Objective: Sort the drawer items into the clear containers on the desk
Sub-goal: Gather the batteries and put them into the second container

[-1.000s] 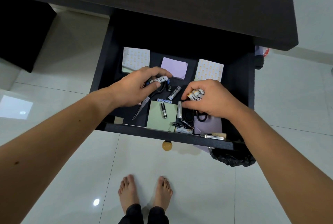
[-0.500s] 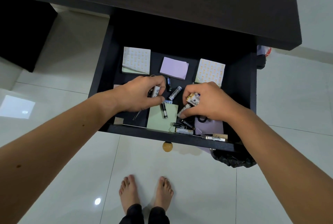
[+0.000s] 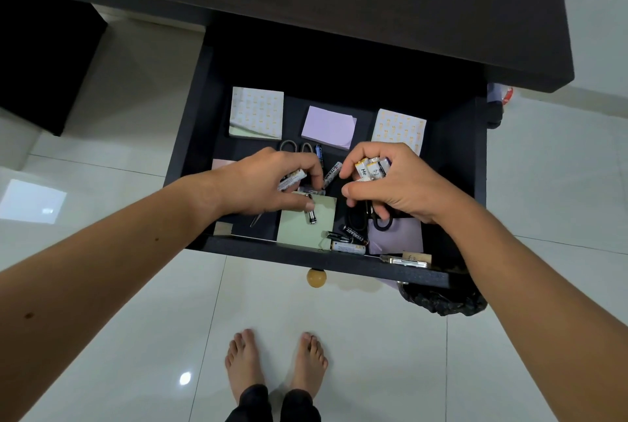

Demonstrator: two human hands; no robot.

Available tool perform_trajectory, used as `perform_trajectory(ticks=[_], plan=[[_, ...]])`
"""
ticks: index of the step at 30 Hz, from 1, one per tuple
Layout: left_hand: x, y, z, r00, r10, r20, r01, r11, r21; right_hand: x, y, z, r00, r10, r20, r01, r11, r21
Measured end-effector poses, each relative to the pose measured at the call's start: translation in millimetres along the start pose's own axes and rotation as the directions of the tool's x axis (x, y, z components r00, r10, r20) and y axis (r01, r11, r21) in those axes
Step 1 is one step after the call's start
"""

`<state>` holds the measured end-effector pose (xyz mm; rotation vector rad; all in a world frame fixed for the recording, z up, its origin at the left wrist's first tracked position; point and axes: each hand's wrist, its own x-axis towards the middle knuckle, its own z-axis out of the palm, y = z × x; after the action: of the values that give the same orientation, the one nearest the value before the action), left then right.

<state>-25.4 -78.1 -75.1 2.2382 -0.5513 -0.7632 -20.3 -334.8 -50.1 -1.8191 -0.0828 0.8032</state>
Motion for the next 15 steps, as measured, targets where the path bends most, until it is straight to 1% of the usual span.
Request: perform_trajectory(ticks=[5, 9, 12, 15], plan=[[2.6, -0.2, 3.8, 0.999, 0.012, 0.049, -0.017, 0.995, 0.102, 2.5, 2.1, 0.8, 1.000, 0.009, 0.001, -0.009, 1.000, 0.015], [3.7, -0.5, 5.3, 0.995, 0.036, 0.088, -0.045, 0.993, 0.107, 5.2, 3.0, 1.8, 1.000, 0.014, -0.007, -0.014, 0.997, 0.072], [3.8, -1.5, 4.7, 0.998, 0.018, 0.066, -0.025, 0.995, 0.096, 6.7, 3.4, 1.2, 0.999, 0.002, -0.037, -0.001, 1.000, 0.018], [2.1, -2.1, 2.4, 1.000, 0.008, 0.003, -0.008, 0.999, 0.036, 8.8, 2.1, -0.2, 0.996, -0.045, -0.077, 0.046, 0.999, 0.012]])
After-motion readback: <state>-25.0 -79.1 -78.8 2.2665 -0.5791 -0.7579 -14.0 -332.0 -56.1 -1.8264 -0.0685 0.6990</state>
